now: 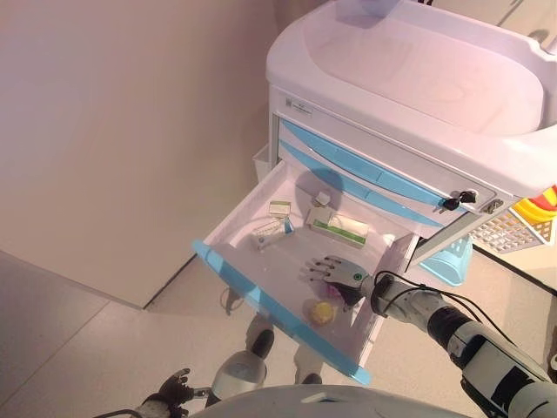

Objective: Open the drawer and pick up the medicine

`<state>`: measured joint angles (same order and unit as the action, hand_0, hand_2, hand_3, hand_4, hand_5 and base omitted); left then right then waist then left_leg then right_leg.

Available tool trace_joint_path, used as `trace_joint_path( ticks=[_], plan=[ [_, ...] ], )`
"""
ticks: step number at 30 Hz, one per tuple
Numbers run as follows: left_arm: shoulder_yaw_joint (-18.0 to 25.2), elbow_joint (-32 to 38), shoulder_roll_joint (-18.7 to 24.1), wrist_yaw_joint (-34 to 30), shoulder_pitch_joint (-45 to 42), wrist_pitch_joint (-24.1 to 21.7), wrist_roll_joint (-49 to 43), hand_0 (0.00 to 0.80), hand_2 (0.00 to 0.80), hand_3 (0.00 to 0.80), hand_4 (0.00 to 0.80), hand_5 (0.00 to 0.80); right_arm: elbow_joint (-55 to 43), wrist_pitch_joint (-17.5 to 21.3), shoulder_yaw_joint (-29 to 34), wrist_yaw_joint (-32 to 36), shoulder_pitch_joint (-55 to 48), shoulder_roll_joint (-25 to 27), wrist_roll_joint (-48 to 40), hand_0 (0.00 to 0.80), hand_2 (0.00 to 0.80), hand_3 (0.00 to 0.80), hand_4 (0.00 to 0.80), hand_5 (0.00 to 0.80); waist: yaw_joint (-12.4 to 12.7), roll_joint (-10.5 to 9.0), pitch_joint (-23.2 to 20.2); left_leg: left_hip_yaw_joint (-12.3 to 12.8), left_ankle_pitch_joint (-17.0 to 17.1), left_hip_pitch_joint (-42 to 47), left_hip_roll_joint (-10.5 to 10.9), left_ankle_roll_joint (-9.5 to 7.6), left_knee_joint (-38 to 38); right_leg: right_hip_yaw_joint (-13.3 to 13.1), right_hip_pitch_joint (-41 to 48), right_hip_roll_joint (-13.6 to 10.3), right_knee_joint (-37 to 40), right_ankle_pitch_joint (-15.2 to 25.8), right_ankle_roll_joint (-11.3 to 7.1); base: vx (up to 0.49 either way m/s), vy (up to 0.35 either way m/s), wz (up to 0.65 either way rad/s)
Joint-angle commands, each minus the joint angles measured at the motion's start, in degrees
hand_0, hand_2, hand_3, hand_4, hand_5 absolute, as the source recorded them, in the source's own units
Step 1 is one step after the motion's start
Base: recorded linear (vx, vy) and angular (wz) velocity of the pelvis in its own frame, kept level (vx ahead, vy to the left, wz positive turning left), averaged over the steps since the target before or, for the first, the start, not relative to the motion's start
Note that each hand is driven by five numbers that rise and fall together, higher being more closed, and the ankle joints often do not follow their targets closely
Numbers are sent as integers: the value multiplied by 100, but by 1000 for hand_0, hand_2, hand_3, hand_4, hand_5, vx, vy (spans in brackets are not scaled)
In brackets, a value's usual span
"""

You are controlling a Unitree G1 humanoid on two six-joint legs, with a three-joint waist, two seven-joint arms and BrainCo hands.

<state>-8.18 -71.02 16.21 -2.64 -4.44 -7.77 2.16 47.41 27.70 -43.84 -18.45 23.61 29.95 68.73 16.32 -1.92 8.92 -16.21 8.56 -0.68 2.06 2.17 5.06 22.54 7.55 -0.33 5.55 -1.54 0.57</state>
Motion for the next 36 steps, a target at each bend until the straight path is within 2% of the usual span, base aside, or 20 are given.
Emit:
trace_joint_path(
  ticks=[1, 14, 27, 36],
  plan=[
    [-210, -133, 49, 49, 105, -157, -222, 0, 0, 0, 0, 0, -227, 108, -365, -201, 1, -101, -11, 0, 0, 0, 0, 0, 142, -178, 11, -40, -669, -51, 132, 90, -336, -127, -94, -180, -365, -127, -265, 0, 0, 0],
    [-271, -118, 36, 91, 87, -201, -271, 0, 0, 0, 0, 0, -93, 126, -478, -114, -88, -299, -78, 0, 0, 0, 0, 0, 201, -194, 30, -62, -674, -59, 127, 95, -315, -143, -106, -163, -362, -142, -262, 0, 0, 0],
    [-322, -112, 9, 118, 73, -226, -315, 0, 0, 0, 0, 0, -55, -16, -476, -39, -202, -414, -141, 0, 0, 0, 0, 0, 190, -191, 6, -88, -638, -49, 149, 85, -282, -119, -89, -175, -322, -104, -292, 0, 0, 0],
    [-315, -123, 10, 112, 98, -207, -352, 0, 0, 0, 0, 0, -45, 100, -473, -31, -239, -430, -136, 0, 0, 0, 0, 0, 177, -200, -6, -93, -632, -49, 155, 79, -279, -130, -94, -173, -313, -96, -288, 0, 0, 0]
  ],
)
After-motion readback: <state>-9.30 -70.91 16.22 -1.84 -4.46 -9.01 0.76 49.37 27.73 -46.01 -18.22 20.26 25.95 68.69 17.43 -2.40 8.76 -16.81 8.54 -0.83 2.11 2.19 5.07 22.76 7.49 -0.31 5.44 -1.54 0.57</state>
